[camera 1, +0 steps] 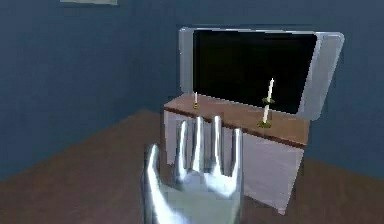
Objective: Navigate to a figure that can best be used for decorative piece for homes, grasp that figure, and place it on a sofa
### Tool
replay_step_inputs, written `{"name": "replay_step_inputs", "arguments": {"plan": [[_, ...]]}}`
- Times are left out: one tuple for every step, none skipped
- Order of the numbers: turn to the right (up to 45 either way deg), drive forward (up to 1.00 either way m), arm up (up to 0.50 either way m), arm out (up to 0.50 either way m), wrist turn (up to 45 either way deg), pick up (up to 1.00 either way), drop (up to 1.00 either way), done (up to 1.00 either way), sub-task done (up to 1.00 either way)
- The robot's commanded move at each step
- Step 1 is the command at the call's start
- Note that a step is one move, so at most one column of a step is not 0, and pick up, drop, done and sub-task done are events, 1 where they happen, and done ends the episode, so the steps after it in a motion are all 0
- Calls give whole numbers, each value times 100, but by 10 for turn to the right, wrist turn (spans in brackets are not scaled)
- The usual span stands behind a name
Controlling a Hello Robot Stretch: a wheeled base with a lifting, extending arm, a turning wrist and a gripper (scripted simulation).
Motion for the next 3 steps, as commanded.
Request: {"name": "replay_step_inputs", "arguments": {"plan": [[-450, 0, 0, 0, 0, 0, 0, 0, 0], [-450, 0, 0, 0, 0, 0, 0, 0, 0], [-60, 0, 0, 0, 0, 0, 0, 0, 0]]}}
